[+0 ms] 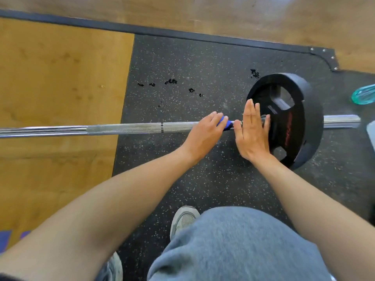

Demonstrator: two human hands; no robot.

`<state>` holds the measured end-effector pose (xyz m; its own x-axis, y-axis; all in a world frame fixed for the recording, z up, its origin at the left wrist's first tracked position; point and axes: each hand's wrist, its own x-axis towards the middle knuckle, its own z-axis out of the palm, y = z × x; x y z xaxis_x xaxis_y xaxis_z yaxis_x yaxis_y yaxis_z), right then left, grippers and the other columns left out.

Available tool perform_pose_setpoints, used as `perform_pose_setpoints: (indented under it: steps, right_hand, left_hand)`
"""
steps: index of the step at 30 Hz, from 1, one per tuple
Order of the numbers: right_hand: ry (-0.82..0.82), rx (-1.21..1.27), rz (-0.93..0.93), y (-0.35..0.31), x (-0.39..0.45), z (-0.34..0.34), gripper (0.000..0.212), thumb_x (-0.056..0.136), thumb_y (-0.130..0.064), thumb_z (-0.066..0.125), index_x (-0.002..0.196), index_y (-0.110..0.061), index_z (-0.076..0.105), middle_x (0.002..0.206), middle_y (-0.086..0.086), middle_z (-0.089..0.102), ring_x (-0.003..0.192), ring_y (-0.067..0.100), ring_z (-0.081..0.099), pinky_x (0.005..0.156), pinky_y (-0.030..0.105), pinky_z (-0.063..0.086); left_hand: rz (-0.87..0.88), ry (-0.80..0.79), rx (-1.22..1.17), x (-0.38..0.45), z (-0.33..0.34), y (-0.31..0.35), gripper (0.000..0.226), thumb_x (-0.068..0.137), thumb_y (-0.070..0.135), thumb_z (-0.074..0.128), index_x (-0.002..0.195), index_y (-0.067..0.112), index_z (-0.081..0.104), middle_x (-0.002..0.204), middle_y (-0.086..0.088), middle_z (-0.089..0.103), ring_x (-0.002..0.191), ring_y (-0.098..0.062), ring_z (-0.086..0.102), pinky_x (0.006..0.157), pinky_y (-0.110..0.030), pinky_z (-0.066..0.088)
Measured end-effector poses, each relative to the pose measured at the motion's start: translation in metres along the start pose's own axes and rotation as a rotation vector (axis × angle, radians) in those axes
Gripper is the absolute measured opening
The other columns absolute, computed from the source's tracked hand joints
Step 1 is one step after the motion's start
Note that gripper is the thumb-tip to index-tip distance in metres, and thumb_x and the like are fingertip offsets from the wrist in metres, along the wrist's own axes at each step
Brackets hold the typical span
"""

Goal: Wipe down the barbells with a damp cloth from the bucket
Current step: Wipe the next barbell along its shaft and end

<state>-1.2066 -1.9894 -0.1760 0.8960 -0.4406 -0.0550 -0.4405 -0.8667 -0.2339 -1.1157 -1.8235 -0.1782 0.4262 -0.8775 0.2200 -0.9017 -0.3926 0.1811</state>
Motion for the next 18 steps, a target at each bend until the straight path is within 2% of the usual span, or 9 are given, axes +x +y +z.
perform_pose_setpoints:
  steps: [4, 7, 8, 10, 11, 13, 15, 18]
  right_hand:
    - [-0.093, -0.029, 0.019, -0.003, -0.040, -0.008, 0.067, 0.106, -0.048, 0.011, 0.162, -0.017, -0.010, 0.170, -0.004, -0.010, 0.154, 0.010, -0.015, 0.123, 0.050, -0.015]
    - [-0.130, -0.077, 0.046, -0.002, -0.056, -0.024, 0.062, 0.107, -0.043, 0.010, 0.162, -0.013, 0.010, 0.170, -0.002, 0.004, 0.155, 0.010, -0.009, 0.122, 0.048, -0.017]
    - [-0.108, -0.081, 0.040, -0.003, -0.055, -0.031, 0.061, 0.108, -0.040, 0.011, 0.162, -0.012, 0.015, 0.170, -0.001, 0.008, 0.156, 0.011, -0.006, 0.123, 0.048, -0.015]
    - [-0.083, -0.039, 0.030, -0.007, -0.045, -0.038, 0.058, 0.109, -0.036, 0.013, 0.162, -0.012, 0.009, 0.170, 0.000, 0.008, 0.156, 0.011, -0.004, 0.125, 0.046, -0.010]
    - [-0.104, -0.021, 0.024, -0.009, -0.039, -0.039, 0.058, 0.110, -0.035, 0.013, 0.163, -0.013, 0.005, 0.170, -0.001, 0.006, 0.156, 0.011, -0.004, 0.126, 0.045, -0.008]
    - [-0.176, -0.035, -0.004, -0.012, -0.035, -0.032, 0.058, 0.110, -0.035, 0.012, 0.162, -0.014, 0.005, 0.170, -0.001, 0.006, 0.156, 0.012, -0.003, 0.126, 0.044, -0.005]
    - [-0.185, -0.082, -0.032, -0.011, -0.045, -0.019, 0.060, 0.108, -0.040, 0.010, 0.162, -0.014, 0.014, 0.169, 0.001, 0.016, 0.156, 0.015, 0.005, 0.127, 0.045, 0.003]
    - [-0.073, -0.104, -0.019, -0.008, -0.067, -0.007, 0.062, 0.106, -0.043, 0.012, 0.158, -0.015, 0.032, 0.163, 0.002, 0.033, 0.154, 0.020, 0.019, 0.126, 0.048, 0.014]
  left_hand:
    - [-0.042, 0.012, 0.034, -0.048, -0.011, -0.003, 0.060, 0.068, -0.015, 0.079, 0.126, -0.008, 0.064, 0.120, -0.025, 0.066, 0.108, -0.041, 0.067, 0.096, -0.045, 0.055]
    - [-0.031, -0.009, 0.031, -0.064, -0.012, 0.008, 0.062, 0.065, -0.013, 0.083, 0.124, -0.007, 0.066, 0.120, -0.023, 0.068, 0.110, -0.041, 0.067, 0.094, -0.044, 0.057]
    - [-0.024, -0.012, 0.017, -0.062, -0.009, 0.017, 0.062, 0.065, -0.011, 0.084, 0.125, -0.007, 0.066, 0.121, -0.022, 0.068, 0.112, -0.042, 0.066, 0.095, -0.044, 0.057]
    - [0.028, -0.002, -0.041, -0.056, -0.005, 0.038, 0.056, 0.070, -0.010, 0.080, 0.124, -0.008, 0.066, 0.118, -0.022, 0.068, 0.110, -0.042, 0.067, 0.094, -0.044, 0.057]
    - [0.062, 0.011, -0.064, -0.055, -0.003, 0.046, 0.048, 0.076, -0.010, 0.075, 0.123, -0.009, 0.065, 0.114, -0.022, 0.068, 0.107, -0.042, 0.068, 0.093, -0.045, 0.057]
    - [0.116, 0.013, -0.064, -0.066, -0.004, 0.051, 0.038, 0.089, -0.006, 0.050, 0.124, -0.009, 0.065, 0.116, -0.023, 0.068, 0.106, -0.041, 0.067, 0.095, -0.046, 0.057]
    - [0.155, 0.039, 0.003, -0.094, -0.004, 0.039, 0.047, 0.092, -0.001, 0.034, 0.130, -0.005, 0.062, 0.126, -0.024, 0.065, 0.115, -0.041, 0.064, 0.102, -0.045, 0.052]
    - [0.162, 0.098, 0.080, -0.134, -0.010, 0.017, 0.047, 0.093, -0.003, 0.039, 0.135, -0.004, 0.060, 0.132, -0.024, 0.062, 0.120, -0.041, 0.062, 0.106, -0.045, 0.049]
